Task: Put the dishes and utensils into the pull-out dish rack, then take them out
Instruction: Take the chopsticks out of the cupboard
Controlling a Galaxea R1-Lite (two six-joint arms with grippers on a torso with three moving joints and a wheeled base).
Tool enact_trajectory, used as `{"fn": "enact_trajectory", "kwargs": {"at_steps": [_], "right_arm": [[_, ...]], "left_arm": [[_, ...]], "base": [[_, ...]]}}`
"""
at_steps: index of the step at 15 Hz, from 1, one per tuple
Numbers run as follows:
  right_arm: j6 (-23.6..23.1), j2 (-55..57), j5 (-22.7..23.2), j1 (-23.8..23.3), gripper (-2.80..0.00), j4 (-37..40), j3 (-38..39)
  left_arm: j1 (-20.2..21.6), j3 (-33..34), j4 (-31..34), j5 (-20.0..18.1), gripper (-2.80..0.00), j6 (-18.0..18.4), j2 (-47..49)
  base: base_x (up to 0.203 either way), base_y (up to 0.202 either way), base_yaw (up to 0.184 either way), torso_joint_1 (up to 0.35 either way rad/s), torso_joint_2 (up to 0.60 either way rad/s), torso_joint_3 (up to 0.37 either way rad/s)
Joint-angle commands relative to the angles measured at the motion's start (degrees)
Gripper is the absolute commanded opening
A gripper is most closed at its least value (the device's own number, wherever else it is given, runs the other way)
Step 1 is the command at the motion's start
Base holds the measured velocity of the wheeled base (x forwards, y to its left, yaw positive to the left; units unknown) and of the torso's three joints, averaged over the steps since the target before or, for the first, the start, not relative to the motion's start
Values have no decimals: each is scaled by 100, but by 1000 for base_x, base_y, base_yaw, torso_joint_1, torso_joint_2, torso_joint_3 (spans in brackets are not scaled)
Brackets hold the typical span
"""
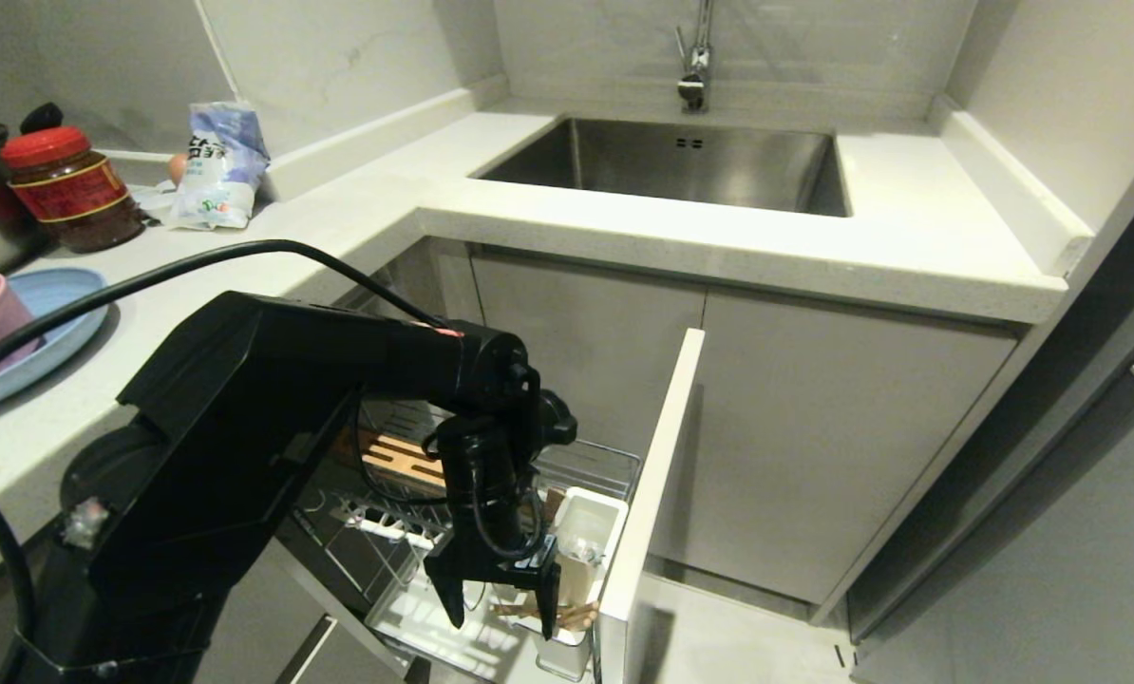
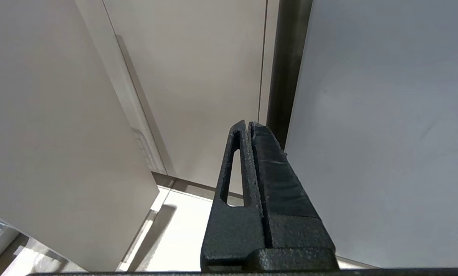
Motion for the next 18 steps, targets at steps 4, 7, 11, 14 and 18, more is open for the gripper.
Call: {"fn": "enact_trajectory", "kwargs": {"at_steps": [4,7,11,14,18], "right_arm": [[1,-4,1,1,-280,-5,149],[1,-4,1,1,-280,-5,149],[1,-4,1,1,-280,-5,149],[1,-4,1,1,-280,-5,149],[1,-4,1,1,-280,-5,149]], "left_arm": [[-25,-110,-120,-177,-280,-79,71],[-28,-110,-196,-211,-280,-134,53],[-28,-110,-187,-211,-280,-142,26],[-22,-95,-125,-180,-280,-142,-113],[-31,-87,346,-174,-280,-97,-808]], "base": [[0,0,0,0,0,0],[0,0,0,0,0,0],[0,0,0,0,0,0],[0,0,0,0,0,0],[0,0,0,0,0,0]]}}
